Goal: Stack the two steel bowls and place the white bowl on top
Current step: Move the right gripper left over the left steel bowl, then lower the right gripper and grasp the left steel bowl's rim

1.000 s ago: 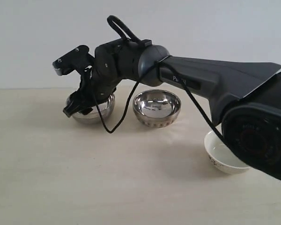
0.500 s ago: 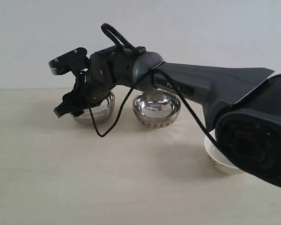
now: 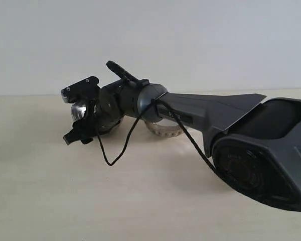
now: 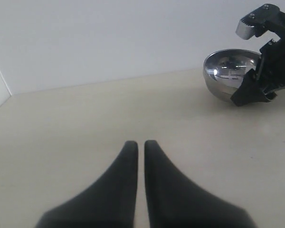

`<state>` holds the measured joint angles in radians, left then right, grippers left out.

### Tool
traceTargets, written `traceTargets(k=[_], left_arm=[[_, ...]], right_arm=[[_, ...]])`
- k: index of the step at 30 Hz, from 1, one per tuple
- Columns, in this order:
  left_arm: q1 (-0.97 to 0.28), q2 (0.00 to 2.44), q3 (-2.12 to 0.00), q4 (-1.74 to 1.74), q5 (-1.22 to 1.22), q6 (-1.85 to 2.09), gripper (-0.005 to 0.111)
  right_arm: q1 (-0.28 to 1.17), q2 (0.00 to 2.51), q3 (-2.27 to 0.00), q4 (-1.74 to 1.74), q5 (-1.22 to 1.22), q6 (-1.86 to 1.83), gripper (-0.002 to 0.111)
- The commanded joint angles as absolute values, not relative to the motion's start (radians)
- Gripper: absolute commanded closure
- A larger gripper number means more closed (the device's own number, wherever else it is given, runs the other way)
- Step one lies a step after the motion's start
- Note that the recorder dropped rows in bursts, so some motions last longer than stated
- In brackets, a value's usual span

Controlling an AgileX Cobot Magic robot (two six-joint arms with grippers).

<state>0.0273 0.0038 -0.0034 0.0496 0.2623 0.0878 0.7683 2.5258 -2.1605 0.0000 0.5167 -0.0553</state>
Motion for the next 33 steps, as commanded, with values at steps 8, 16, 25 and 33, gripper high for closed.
traceTargets(k=[8, 16, 25, 33], left_arm=[[0.030, 0.000, 0.000, 0.041, 0.254, 0.078, 0.103], [0.030, 0.000, 0.000, 0.041, 0.254, 0.078, 0.103], [0.030, 0.000, 0.000, 0.041, 0.254, 0.078, 0.103], [0.030, 0.000, 0.000, 0.041, 0.254, 0.078, 0.103]], right_arm=[[0.771, 2.523, -2.164, -0.012, 0.557, -0.089, 0.107], [0.768, 2.517, -2.166, -0.041, 0.625, -0.088, 0.108], [0.790, 2.443, -2.166, -0.036, 0.695, -0.160, 0.108], [0.830, 2.382, -2.166, -0.041, 0.831, -0.189, 0.108]])
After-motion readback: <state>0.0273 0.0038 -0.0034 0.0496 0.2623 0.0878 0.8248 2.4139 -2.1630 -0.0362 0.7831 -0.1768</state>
